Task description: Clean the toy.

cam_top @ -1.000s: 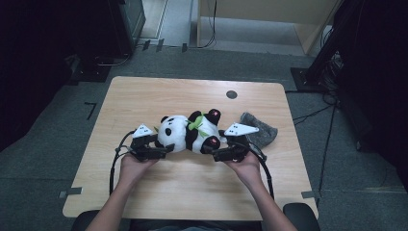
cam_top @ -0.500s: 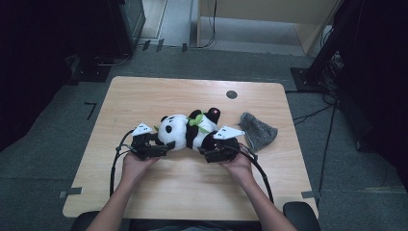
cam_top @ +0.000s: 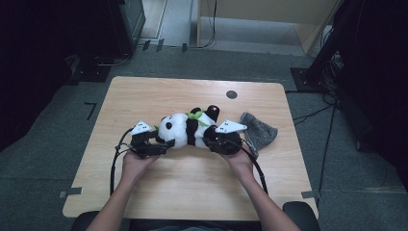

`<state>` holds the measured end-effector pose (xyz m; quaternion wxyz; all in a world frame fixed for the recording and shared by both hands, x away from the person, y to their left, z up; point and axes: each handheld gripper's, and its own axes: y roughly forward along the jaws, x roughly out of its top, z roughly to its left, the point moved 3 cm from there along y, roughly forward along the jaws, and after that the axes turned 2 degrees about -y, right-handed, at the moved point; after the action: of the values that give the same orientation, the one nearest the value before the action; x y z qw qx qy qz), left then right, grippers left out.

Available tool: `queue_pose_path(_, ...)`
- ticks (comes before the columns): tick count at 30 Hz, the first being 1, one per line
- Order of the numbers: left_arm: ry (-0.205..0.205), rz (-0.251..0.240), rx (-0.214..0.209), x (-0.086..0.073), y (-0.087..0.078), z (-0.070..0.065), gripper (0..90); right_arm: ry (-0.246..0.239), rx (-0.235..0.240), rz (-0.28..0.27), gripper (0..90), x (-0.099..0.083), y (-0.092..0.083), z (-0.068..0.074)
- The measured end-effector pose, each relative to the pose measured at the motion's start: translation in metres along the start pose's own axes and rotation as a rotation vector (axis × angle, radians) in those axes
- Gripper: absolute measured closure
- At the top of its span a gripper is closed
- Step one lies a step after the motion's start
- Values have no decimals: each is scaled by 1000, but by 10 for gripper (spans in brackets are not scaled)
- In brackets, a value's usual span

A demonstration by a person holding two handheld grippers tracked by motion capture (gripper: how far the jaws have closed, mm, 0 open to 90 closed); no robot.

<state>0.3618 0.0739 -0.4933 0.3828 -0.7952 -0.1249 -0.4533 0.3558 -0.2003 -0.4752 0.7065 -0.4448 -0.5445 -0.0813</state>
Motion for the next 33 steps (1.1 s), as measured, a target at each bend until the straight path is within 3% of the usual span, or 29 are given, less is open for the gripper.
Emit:
queue_pose_path(3,28,-22,-2,0,-7,-1,149,40,10,-1,527,7,-7,-6)
queue_pose_path(7,46,-13,-14,-5,-12,-1,150,75,5,12,527,13,-17,-14)
queue_pose_path(15,134,-16,-50,-10,-8,-12,152,100,26,-8,527,32,-35,-13)
queue_pose_path(18,142,-23,-66,-10,-4,-17,151,125,57,-14,535,34,-37,-10)
queue_pose_path(20,149,-11,-41,-11,1,-16,111,138,109,3,548,34,-35,-4)
queue_pose_path(22,143,15,-35,-14,8,-13,107,132,125,21,555,33,-32,3)
queue_pose_path(24,141,50,-3,-15,15,-12,134,106,110,39,556,31,-28,8)
queue_pose_path(26,139,51,28,-12,15,-14,212,100,98,43,555,28,-25,9)
queue_pose_path(30,112,66,19,-8,13,-16,304,139,112,39,551,23,-25,1)
queue_pose_path(33,105,76,20,-7,10,-18,382,134,106,35,526,21,-26,0)
